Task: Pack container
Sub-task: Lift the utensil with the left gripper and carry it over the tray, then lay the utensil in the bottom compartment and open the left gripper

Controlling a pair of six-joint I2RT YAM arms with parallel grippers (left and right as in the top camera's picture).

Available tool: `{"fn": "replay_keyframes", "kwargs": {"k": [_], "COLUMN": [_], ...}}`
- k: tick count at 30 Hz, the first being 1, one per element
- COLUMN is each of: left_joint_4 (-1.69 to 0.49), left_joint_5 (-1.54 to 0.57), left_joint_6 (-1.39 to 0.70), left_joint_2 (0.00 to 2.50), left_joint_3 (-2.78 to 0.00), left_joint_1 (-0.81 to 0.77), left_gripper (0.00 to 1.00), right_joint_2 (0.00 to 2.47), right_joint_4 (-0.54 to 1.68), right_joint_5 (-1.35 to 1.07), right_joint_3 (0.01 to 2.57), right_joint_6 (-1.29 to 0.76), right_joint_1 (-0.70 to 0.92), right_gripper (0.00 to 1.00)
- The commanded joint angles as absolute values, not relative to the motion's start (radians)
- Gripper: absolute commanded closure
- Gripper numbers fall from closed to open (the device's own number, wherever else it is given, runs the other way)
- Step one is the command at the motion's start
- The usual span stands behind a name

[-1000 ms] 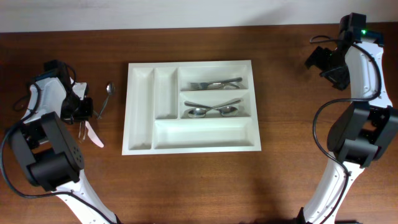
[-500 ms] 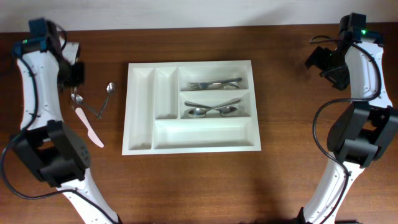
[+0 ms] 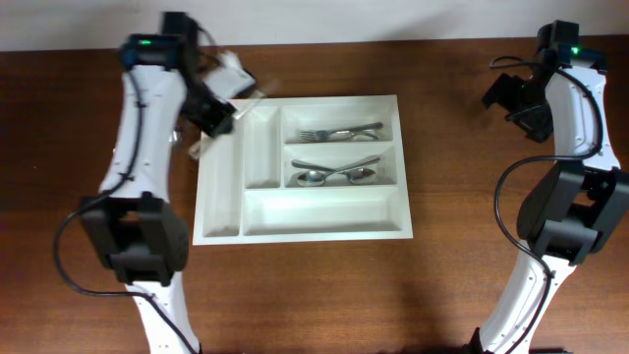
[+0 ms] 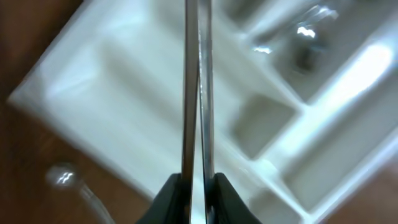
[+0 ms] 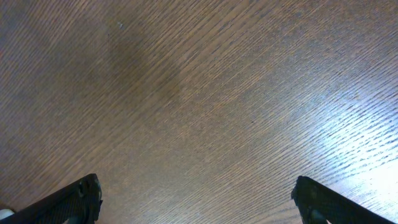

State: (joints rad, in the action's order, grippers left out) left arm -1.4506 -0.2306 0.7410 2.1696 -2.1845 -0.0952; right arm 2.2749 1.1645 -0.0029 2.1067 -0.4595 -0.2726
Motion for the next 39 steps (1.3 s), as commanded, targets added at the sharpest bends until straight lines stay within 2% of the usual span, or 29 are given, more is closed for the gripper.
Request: {"fn": "replay_keyframes", "kwargs": {"k": [1, 8, 19, 30, 31, 33, 36, 39], "left_joint_4": [-1.496, -1.55, -1.559, -1.436, -1.419, -1.384, -1.357, -1.332], "left_joint_5": [-0.278, -0.334, -0.364, -0.363, -0.363, -0.363, -0.363, -0.361], "left_joint_6": [0.958, 1.025, 1.052, 1.053, 1.053, 1.053, 1.053, 1.053], "left_joint_2": [2.167, 2.193, 2.195, 2.195, 2.195, 2.195, 2.195, 2.195], "left_joint_3": [-2.189, -2.148, -1.951, -1.758, -1.742, -1.711, -1.692, -1.692], "left_joint_1": [-0.163, -0.268, -0.375, -0.413, -0.413, -0.413, -0.413, -0.413], "left_gripper": [0.92, 0.98, 0.98, 0.98, 0.97, 0.81, 0.78, 0.63], "right_joint_2": [2.264, 2.264, 2.264, 2.264, 2.264, 2.264, 2.264, 2.264], "right_joint_4": [1.162, 1.162, 1.162, 1.162, 1.162, 1.162, 1.162, 1.162], "right_joint_5": [-0.008, -0.008, -0.008, -0.008, -0.008, -0.008, -0.008, -0.008], "right_joint_3": [2.126, 2.126, 2.126, 2.126, 2.126, 2.126, 2.126, 2.126], "right_joint_6": [-0.453, -0.453, -0.453, -0.453, -0.453, -0.453, -0.453, -0.453], "right_joint_1": [-0.276, -0.276, -0.276, -0.276, -0.276, -0.276, -0.276, -0.276], "right_gripper": [0.01, 0.01, 0.01, 0.01, 0.01, 0.01, 0.01, 0.01]}}
